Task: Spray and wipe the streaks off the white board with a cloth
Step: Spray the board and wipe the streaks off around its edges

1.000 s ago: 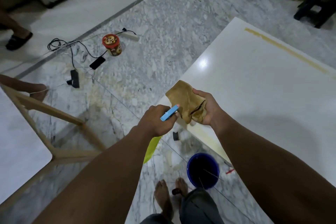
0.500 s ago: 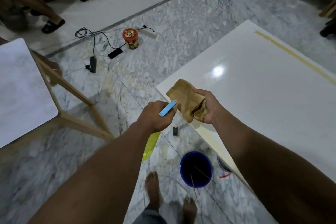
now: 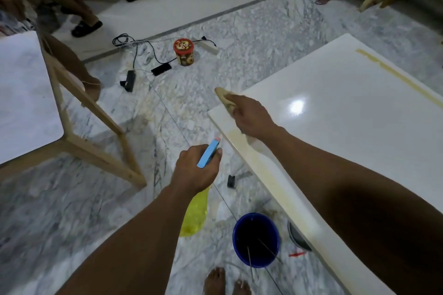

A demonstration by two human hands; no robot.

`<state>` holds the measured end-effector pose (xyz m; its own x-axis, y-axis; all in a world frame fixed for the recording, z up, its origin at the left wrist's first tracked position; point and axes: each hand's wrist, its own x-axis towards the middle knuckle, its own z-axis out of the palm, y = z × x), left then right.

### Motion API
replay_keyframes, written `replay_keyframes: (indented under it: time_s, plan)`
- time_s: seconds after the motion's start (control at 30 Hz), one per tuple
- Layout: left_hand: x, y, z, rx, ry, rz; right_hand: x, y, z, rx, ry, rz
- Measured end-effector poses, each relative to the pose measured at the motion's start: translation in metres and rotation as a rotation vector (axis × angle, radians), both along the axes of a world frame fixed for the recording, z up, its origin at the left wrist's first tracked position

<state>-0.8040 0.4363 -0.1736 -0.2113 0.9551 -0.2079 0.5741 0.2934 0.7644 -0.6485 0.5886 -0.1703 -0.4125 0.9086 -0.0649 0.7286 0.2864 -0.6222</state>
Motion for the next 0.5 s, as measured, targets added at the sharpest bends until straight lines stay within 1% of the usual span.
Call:
replay_keyframes:
  time_s: [0.07,0.1,0.17,0.23,0.33,0.4,0.5]
  plan:
    - [-0.005,-0.004,-0.012,0.005,0.016,-0.013,-0.001,-0.003,-0.035,-0.035,-0.216,0.197]
    - [-0.008,-0.006,-0.016,0.006,0.02,-0.013,0.0,-0.004,-0.045,-0.012,-0.278,0.231]
    - [-0.013,-0.012,-0.025,-0.005,0.017,-0.003,-0.002,-0.001,-0.049,0.106,-0.302,0.189]
    - [-0.015,-0.014,-0.032,-0.019,0.011,0.003,-0.009,0.004,-0.048,0.248,-0.338,0.206]
    - [-0.013,-0.015,-0.041,-0.041,0.031,-0.024,-0.016,0.004,-0.067,0.249,-0.392,0.275]
    - [-0.009,-0.015,-0.047,-0.038,0.036,-0.04,-0.014,-0.002,-0.085,0.285,-0.4,0.226]
    - [-0.003,-0.017,-0.054,-0.042,0.008,-0.035,-0.011,-0.006,-0.09,0.324,-0.384,0.207]
